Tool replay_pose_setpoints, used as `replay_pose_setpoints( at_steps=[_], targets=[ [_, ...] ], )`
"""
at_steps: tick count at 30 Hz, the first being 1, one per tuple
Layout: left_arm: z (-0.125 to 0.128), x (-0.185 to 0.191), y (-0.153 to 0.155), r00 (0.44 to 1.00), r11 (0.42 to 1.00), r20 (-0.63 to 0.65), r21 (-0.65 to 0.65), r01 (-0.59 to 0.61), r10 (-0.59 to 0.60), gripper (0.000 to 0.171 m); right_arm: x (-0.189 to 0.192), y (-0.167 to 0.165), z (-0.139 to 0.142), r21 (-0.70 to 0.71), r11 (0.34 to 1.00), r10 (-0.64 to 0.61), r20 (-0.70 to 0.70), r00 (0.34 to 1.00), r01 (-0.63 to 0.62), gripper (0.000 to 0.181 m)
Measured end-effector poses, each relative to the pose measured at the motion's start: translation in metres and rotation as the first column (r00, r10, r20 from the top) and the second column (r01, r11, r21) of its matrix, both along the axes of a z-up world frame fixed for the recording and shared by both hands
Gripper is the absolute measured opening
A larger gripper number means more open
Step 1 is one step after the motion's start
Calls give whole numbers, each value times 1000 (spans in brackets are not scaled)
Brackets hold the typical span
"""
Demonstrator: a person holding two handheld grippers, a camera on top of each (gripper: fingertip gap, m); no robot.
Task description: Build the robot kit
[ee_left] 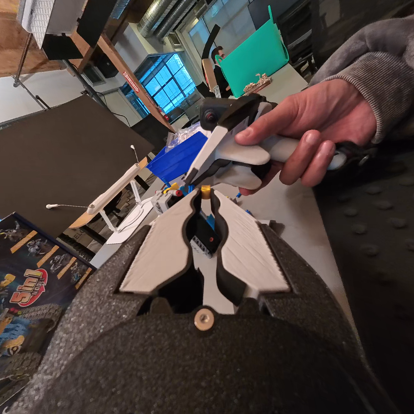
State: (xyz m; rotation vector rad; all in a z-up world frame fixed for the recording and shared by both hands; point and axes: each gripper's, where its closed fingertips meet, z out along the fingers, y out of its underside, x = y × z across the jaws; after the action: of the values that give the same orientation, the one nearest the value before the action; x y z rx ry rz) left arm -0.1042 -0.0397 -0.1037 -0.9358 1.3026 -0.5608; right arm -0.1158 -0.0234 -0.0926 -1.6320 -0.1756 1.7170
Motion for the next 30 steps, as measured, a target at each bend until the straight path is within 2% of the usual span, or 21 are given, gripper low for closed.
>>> replay_pose_setpoints(
  at_steps=[12,16,24,27,30],
  targets=[
    [-5,2,-1,1000,1000,-19,6,2,-2,7,0,-2,-7,86,996,25,128,991,-36,5],
    [-5,2,-1,1000,1000,-23,21,-3,4,7,0,-3,-10,61,996,57,128,990,-65,5],
    [-4,3,-4,998,989,-35,139,-45,51,7,-1,-8,-9,-8,991,137,62,989,-137,5],
    [-4,3,-4,998,990,-34,133,-40,45,7,0,-8,-9,-10,990,144,53,988,-144,4],
    [-2,3,-5,1000,998,-22,68,0,2,7,2,-9,-7,19,988,153,82,985,-156,4]
  ],
)
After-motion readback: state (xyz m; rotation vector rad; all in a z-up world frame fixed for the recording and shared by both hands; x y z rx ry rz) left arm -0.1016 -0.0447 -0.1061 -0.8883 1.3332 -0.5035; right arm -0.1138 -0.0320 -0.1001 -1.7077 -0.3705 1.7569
